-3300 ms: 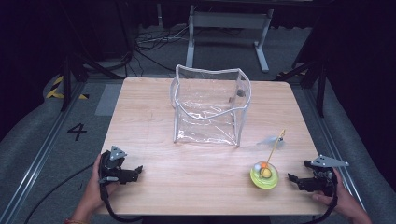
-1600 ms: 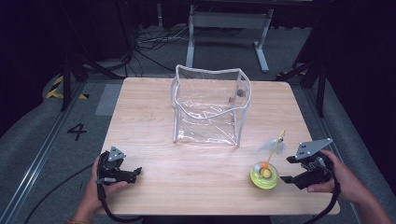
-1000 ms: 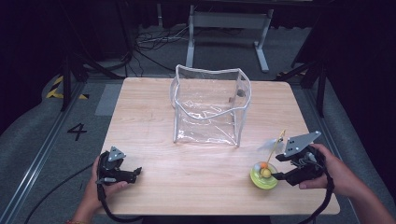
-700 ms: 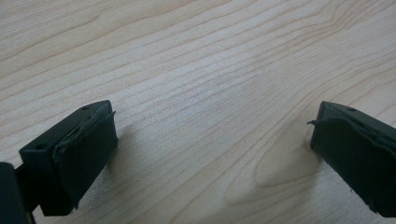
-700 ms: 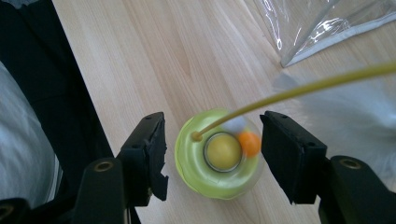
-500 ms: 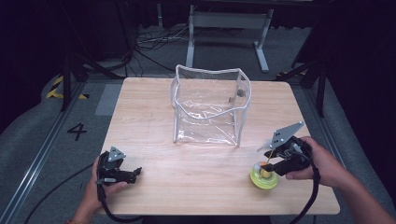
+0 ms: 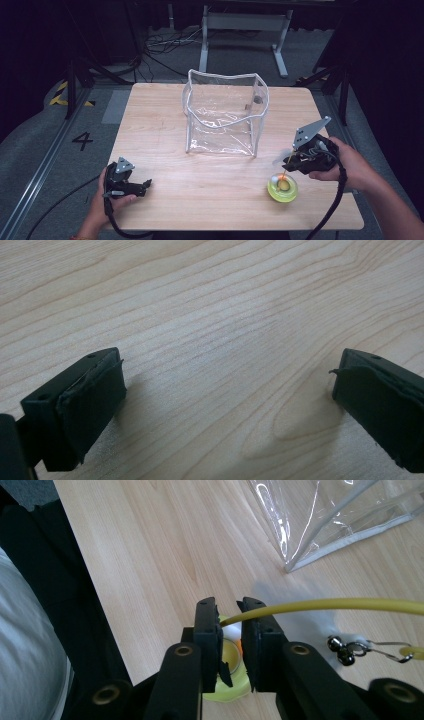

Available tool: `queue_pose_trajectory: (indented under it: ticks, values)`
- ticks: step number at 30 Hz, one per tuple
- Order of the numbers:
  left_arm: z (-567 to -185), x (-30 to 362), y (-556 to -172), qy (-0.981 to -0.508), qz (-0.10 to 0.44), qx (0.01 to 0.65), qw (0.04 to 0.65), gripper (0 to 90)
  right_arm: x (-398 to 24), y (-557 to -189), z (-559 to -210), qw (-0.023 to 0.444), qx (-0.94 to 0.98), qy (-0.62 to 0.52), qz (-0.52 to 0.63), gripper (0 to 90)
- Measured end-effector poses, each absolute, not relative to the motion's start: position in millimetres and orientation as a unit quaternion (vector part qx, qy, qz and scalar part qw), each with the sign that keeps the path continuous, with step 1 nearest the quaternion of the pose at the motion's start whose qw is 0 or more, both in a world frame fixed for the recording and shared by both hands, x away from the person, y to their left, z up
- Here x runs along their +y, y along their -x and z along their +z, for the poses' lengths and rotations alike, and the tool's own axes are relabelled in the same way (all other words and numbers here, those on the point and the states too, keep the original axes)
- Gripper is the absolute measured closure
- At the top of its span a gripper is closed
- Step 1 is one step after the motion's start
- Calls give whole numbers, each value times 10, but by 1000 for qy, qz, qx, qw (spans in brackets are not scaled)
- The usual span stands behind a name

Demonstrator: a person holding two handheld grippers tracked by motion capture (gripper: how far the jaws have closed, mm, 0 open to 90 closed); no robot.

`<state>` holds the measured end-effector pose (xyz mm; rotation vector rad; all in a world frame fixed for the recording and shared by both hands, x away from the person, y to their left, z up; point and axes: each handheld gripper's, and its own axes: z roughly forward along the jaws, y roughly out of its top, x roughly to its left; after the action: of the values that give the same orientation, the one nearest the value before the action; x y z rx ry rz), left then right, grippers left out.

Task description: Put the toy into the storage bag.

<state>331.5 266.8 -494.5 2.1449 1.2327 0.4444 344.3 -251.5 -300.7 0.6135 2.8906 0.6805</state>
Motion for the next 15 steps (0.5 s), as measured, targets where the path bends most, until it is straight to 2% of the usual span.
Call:
queue_pose_trajectory:
  ticks: [4, 15]
  values:
    - [-4945, 2668, -3315, -812, 168, 466, 309, 8, -2517, -3450, -2982, 51, 953, -194, 229, 859]
    - [-4945, 2668, -3315, -812, 168, 467, 309, 8, -2640, -3468, -2895, 66, 949, -197, 237, 888]
